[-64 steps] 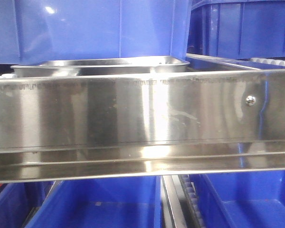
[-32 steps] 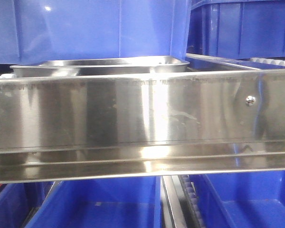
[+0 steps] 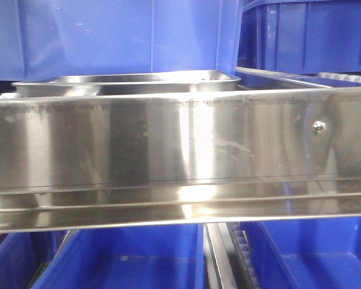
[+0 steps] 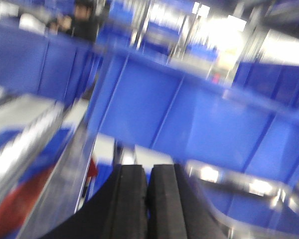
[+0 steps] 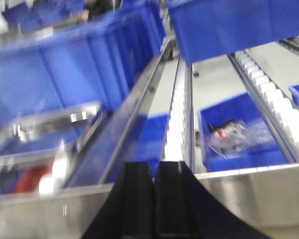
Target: Stack silver trays without gaps
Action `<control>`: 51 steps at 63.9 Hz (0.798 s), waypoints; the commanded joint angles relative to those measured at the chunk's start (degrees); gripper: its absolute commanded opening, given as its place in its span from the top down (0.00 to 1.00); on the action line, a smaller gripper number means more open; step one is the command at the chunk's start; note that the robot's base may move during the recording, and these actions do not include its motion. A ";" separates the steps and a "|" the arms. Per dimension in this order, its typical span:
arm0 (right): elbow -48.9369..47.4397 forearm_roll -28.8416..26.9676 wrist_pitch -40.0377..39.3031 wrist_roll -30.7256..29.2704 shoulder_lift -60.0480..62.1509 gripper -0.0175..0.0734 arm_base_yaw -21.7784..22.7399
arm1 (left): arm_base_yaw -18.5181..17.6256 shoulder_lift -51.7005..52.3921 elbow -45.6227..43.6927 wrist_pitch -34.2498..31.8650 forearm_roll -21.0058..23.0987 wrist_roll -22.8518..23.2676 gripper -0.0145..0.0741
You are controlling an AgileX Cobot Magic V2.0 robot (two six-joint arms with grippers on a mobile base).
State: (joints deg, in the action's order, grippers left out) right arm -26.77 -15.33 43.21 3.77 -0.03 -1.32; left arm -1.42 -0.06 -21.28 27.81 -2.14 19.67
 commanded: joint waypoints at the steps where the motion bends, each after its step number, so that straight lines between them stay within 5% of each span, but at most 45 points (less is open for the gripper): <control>1: -3.56 -0.05 5.97 -4.18 -1.97 0.89 -0.04 | 0.11 -0.39 -2.92 5.19 0.36 -1.62 0.84; 12: -8.92 0.70 11.70 -5.16 -10.80 0.89 -0.04 | 0.11 -4.08 -8.48 11.54 2.14 -10.04 0.84; 25: -13.03 -10.62 9.79 -16.92 -20.37 0.89 -0.84 | -0.12 -9.45 -13.37 12.37 15.25 -29.56 0.84; 39: -15.34 -11.43 2.12 -14.65 -28.15 0.89 -2.01 | -0.46 -14.14 -13.79 13.62 28.99 -29.57 0.84; 51: -15.73 -8.05 0.21 -11.69 -35.63 0.89 -6.07 | -1.48 -17.28 -13.92 15.36 31.38 -26.20 0.85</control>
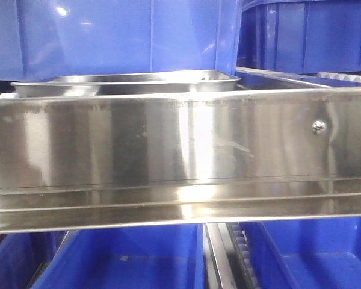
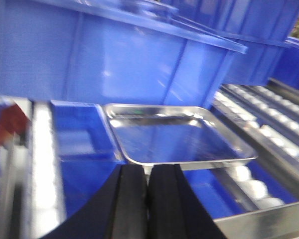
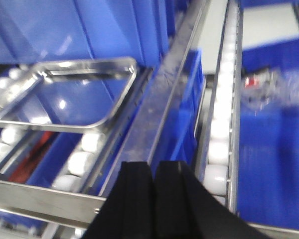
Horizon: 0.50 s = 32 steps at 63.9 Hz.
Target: Stack silver trays without gaps
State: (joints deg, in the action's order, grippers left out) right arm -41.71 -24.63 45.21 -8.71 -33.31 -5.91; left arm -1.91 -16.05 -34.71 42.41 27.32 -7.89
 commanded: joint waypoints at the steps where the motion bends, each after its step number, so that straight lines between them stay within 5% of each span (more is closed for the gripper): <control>1: -0.91 1.25 -1.79 0.79 -2.78 0.89 -1.99 | -1.19 -1.51 -0.49 0.88 1.93 1.36 0.85; 21: -6.58 7.80 -0.99 1.26 -12.52 0.89 -11.24 | -9.70 -9.04 -0.49 0.18 1.38 1.36 0.85; 32: -8.65 16.14 0.81 10.28 -17.87 0.89 -17.36 | -14.33 -15.36 -1.49 -0.03 -3.36 1.01 0.85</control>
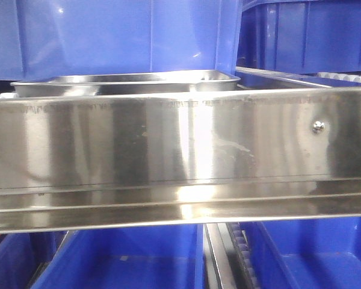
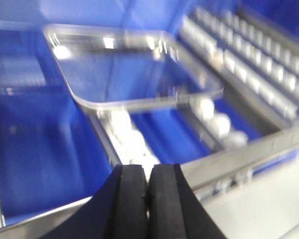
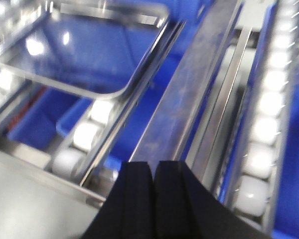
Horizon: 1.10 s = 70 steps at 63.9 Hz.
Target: Stack silver trays without gaps
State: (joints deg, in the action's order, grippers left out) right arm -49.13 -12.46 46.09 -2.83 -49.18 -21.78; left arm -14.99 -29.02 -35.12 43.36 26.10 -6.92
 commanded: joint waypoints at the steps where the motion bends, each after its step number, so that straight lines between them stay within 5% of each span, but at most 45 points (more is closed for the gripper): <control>1: -1.40 4.23 -0.31 5.87 -2.58 0.89 -1.63 | -1.24 -3.28 -1.40 -1.09 -2.45 0.03 0.85; 15: -1.72 4.49 -6.39 16.70 -7.75 0.89 -1.75 | -1.13 -13.34 -4.86 -8.12 -2.08 1.80 0.85; 38: -9.22 5.07 -6.48 17.42 -16.88 0.89 -3.88 | -1.13 -29.16 -13.40 -8.84 -1.36 2.81 0.85; 53: -20.25 19.37 1.59 27.13 -25.46 0.89 -8.69 | -1.13 -32.94 -16.59 -10.52 -6.03 2.81 0.85; 70: -28.63 20.06 7.00 27.41 -36.34 0.89 -10.49 | -1.13 -36.74 -17.35 -13.04 -7.38 2.81 0.85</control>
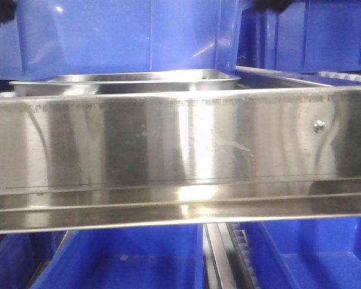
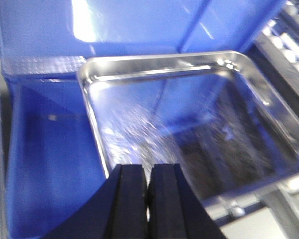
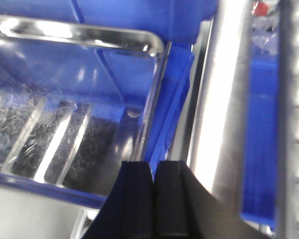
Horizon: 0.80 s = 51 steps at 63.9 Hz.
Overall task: Stack silver trays without gaps
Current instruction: 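Lower both grippers onto opposite short edges of the top silver tray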
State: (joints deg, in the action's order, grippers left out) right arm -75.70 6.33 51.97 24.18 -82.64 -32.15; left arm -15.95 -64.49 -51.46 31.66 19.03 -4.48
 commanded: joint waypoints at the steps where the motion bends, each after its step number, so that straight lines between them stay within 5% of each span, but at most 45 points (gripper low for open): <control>1: -2.30 1.26 1.13 0.40 -3.31 0.89 -0.12 | -0.17 -1.57 -1.17 -1.22 -0.41 0.37 0.85; 17: -5.18 1.14 0.41 0.40 -7.39 0.89 -0.12 | -0.17 -6.12 -3.53 -0.58 -1.79 0.37 0.83; 37: -5.30 1.14 -4.61 0.40 -7.55 0.89 -0.12 | 1.22 -9.43 -4.82 0.68 -3.13 0.51 0.56; 51: -5.30 1.14 -4.14 0.40 -7.96 0.89 -0.12 | 3.78 -9.43 -4.82 0.94 -3.13 0.62 0.56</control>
State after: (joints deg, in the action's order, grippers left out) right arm -80.39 6.57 48.47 24.52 -90.46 -32.15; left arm -13.11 -74.00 -55.74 32.64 15.98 -4.36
